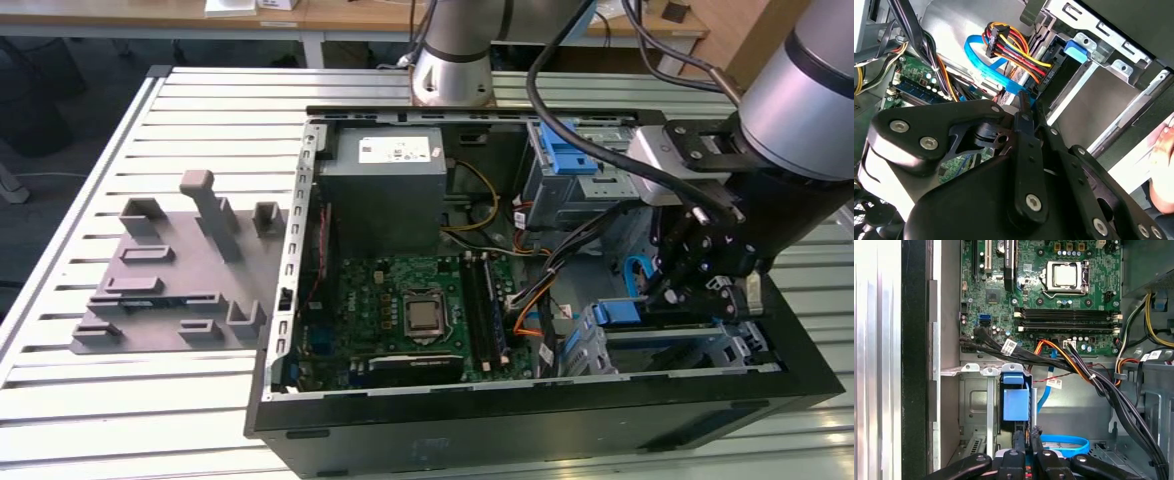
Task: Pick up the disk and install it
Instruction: 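Insert the second disk wire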
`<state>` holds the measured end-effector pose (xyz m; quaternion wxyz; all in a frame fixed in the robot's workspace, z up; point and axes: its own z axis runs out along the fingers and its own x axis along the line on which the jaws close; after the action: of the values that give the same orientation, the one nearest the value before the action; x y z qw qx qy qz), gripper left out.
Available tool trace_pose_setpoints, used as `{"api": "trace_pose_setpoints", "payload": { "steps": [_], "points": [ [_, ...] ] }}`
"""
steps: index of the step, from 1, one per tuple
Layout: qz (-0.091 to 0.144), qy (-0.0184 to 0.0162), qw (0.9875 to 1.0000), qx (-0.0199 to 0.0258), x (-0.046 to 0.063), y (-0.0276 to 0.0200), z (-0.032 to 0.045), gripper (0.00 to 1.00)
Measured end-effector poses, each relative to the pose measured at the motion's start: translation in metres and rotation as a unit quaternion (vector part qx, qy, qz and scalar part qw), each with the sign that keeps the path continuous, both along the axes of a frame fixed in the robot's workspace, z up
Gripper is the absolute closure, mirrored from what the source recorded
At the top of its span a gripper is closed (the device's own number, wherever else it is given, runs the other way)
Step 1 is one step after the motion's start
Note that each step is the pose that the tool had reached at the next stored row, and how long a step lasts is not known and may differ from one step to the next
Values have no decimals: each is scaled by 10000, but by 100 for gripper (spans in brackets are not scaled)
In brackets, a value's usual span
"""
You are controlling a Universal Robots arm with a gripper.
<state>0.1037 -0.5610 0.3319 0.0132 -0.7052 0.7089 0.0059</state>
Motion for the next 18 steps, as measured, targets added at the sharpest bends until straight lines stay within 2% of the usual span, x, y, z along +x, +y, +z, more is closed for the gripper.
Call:
{"api": "trace_pose_setpoints", "payload": {
  "steps": [7,12,18],
  "points": [
    [-1,0,10000,13,8,-2,37,84],
    [-35,0,10000,24,14,-26,27,84],
    [-101,1,9999,35,15,-28,14,84]
  ]
}}
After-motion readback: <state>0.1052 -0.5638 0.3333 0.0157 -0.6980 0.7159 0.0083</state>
